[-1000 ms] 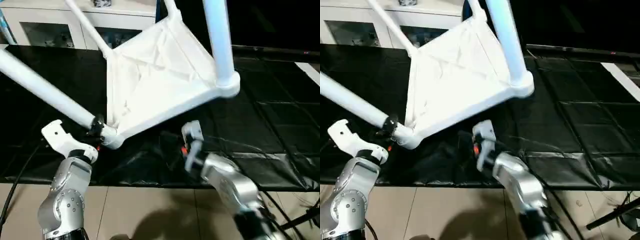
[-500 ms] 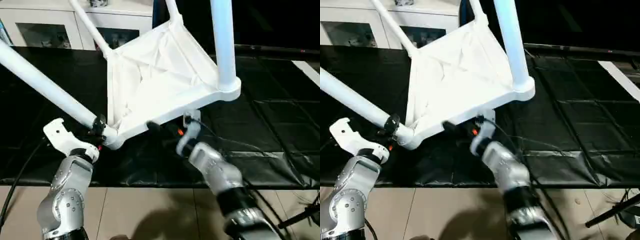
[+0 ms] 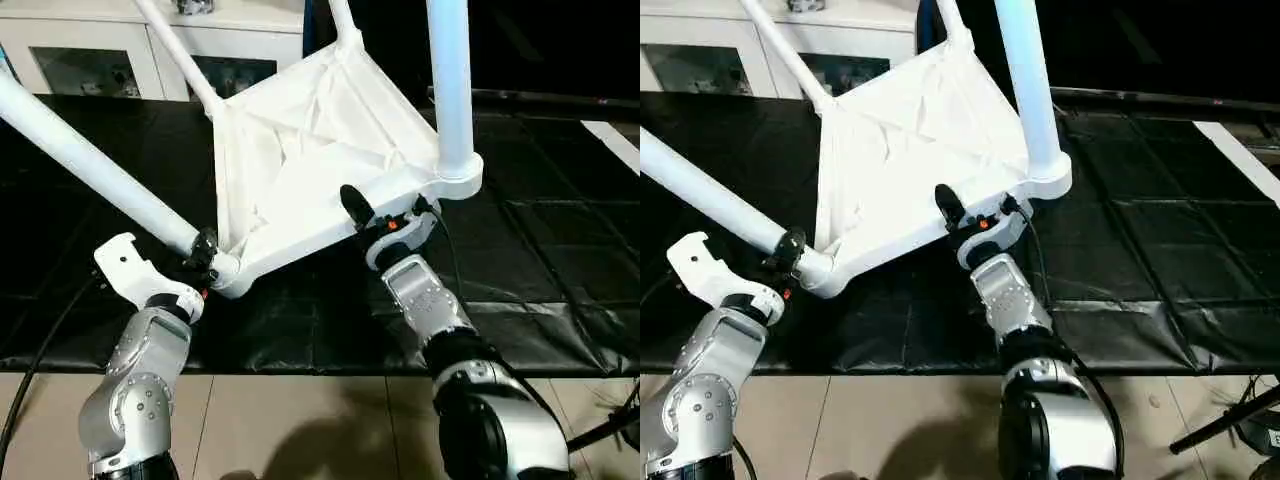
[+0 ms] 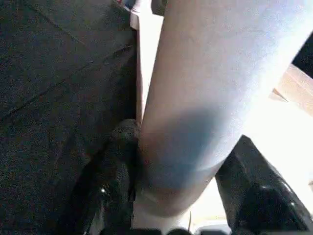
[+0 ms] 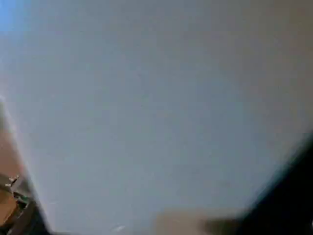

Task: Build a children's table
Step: Flip table

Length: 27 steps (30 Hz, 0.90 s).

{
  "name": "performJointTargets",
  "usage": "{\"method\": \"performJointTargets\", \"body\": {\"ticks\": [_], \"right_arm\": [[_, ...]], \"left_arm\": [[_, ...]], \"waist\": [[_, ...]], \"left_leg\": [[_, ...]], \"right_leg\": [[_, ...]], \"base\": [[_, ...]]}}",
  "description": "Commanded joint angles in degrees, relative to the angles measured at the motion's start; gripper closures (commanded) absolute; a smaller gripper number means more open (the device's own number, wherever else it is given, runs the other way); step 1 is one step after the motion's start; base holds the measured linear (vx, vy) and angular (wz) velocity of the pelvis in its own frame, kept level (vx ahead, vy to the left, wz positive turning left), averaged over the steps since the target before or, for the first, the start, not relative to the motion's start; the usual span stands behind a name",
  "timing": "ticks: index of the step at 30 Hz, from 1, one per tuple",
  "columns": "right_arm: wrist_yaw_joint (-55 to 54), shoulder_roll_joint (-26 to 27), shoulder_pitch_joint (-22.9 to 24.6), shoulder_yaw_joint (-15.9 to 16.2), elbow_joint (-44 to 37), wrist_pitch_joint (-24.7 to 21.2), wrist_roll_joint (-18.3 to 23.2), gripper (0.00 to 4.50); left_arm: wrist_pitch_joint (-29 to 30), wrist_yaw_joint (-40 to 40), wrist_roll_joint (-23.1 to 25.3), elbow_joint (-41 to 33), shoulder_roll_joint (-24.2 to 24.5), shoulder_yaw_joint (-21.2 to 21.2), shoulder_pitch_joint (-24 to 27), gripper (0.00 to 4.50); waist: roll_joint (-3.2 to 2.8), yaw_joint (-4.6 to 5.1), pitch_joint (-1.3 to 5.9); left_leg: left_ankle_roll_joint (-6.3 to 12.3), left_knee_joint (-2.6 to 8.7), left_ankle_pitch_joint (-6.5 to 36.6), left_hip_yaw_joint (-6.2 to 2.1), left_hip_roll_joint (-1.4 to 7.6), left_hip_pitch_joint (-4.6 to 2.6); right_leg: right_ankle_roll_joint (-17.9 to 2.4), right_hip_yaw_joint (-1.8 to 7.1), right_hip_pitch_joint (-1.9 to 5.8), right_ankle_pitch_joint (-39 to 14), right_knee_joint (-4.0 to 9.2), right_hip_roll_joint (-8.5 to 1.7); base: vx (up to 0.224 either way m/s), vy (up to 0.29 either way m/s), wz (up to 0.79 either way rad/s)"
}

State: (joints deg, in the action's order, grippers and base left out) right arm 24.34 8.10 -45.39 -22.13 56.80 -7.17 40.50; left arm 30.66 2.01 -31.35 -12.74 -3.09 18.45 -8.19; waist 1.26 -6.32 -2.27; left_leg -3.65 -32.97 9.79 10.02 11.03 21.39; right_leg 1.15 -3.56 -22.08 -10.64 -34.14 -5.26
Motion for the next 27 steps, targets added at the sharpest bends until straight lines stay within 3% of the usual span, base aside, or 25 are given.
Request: {"method": "performJointTargets", "body": {"ticks": [1,6,10,17,21,26,27], "right_arm": [[-0.31,4.5,-3.77,-0.82,2.28,-0.04,0.68,0.97],[0.36,4.5,-5.54,-1.4,4.15,-0.01,0.93,1.55],[1.08,4.49,-6.92,-2.2,5.93,0.45,1.16,1.78],[1.19,3.62,-7.73,-3.69,7.21,1.05,1.44,2.34],[1.18,3.02,-8.26,-4.73,7.27,1.46,1.86,2.49],[1.44,2.02,-8.44,-5.11,6.9,1.74,1.65,2.55],[1.48,1.88,-8.44,-5.12,6.77,1.85,1.52,2.56]], "left_arm": [[1.9,-0.74,-2.45,-0.05,-3.16,-2.97,-0.29,2.41],[3.14,-1.68,-1.81,-0.13,-2.24,-5.11,0.05,2.41],[3.73,-2.37,-0.63,-0.54,-1.54,-7.16,0.25,2.41],[3.81,-1.59,-0.45,-0.77,-1.99,-6.33,0.56,2.41],[3.65,-1.21,-0.3,-0.37,-2.05,-6.16,0.49,2.41],[2.84,-0.42,0.74,0.15,-1.88,-5.93,0.08,2.41],[2.54,-0.59,0.44,0.26,-1.98,-5.63,0.01,2.06]], "waist": [[0.13,0.08,3.11],[-0.11,0.01,3.21],[0.07,-0.03,3.26],[0.26,-0.17,3.72],[0.21,-0.05,3.45],[0.32,0.04,3.4],[0.37,0.06,3.4]], "left_leg": [[-0.88,4.26,13.68,-0.25,1.99,-0.68],[-0.81,4.22,13.03,-0.25,2.02,-0.72],[-0.55,4.13,12.81,-0.17,2.04,-0.73],[2.61,3.08,4.88,0.08,1.8,-0.06],[1.76,3.28,9.02,0.11,1.98,-0.24],[0.8,3.35,9.89,0.08,2.03,-0.29],[0.78,3.35,9.86,0.09,2.01,-0.27]], "right_leg": [[-8.52,1.99,1.66,-11.45,3.49,-2.59],[-8.98,1.96,1.67,-10.19,3.34,-2.56],[-9.39,1.95,1.65,-9.74,3.27,-2.54],[-11.81,1.82,1.8,-0.36,2.05,-2.36],[-11.33,1.88,1.56,-5.62,2.48,-2.45],[-10.19,1.95,1.42,-7.11,2.57,-2.43],[-10.16,1.95,1.43,-7.11,2.59,-2.43]], "base": [[0.0,0.0,0.0],[0.0,0.0,0.0],[0.0,0.0,0.0],[0.0,0.0,0.0],[0.0,0.0,0.0],[0.0,0.0,0.0],[0.0,0.0,0.0]]}}
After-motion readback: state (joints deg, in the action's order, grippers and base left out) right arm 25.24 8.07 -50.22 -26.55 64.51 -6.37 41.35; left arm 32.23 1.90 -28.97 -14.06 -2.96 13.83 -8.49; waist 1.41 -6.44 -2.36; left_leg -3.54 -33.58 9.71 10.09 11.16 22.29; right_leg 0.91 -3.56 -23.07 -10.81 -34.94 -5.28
